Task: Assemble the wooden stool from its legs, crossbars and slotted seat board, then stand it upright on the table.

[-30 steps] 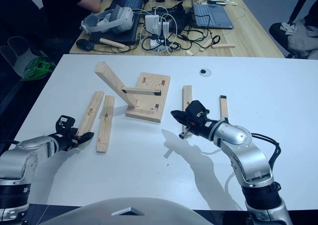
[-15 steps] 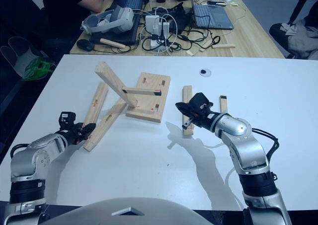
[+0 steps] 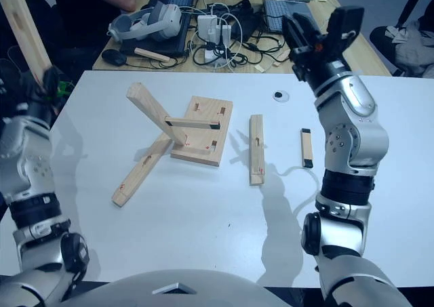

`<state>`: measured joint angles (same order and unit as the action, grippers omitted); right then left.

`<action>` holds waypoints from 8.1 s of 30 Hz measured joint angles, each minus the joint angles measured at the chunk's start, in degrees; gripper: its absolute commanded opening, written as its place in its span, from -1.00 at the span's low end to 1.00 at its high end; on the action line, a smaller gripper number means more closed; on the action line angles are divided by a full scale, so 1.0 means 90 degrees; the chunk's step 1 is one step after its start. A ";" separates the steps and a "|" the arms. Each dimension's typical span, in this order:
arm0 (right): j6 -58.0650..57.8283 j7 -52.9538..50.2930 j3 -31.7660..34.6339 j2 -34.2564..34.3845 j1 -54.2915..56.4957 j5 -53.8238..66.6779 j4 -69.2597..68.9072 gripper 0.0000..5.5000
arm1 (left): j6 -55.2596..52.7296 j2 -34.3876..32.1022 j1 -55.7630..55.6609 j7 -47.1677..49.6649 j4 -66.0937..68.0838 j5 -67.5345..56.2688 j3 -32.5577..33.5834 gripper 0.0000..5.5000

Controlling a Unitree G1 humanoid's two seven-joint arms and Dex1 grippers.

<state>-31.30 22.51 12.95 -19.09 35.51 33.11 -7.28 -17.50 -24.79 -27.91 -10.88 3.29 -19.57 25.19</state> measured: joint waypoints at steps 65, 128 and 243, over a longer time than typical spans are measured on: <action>-0.0116 -0.2284 0.1064 0.0573 0.1063 0.3244 0.0089 -0.63 | 0.2789 -0.0239 -0.0925 -0.0253 -0.0225 0.2558 -0.1765 0.74; -0.2904 -0.2141 0.0012 -0.1153 -0.0680 0.2336 0.0266 -0.63 | -0.1651 0.1044 0.1188 -0.0374 -0.1022 0.1716 -0.2746 0.96; -0.1116 0.0996 -0.0568 -0.1099 -0.1581 0.0273 0.0039 -0.63 | -0.1425 0.1409 0.1053 0.0118 -0.0966 0.1734 -0.2813 0.96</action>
<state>-41.34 31.47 7.84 -28.99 21.28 35.57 -6.93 -30.33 -12.10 -18.43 -9.81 -5.41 -3.97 -0.12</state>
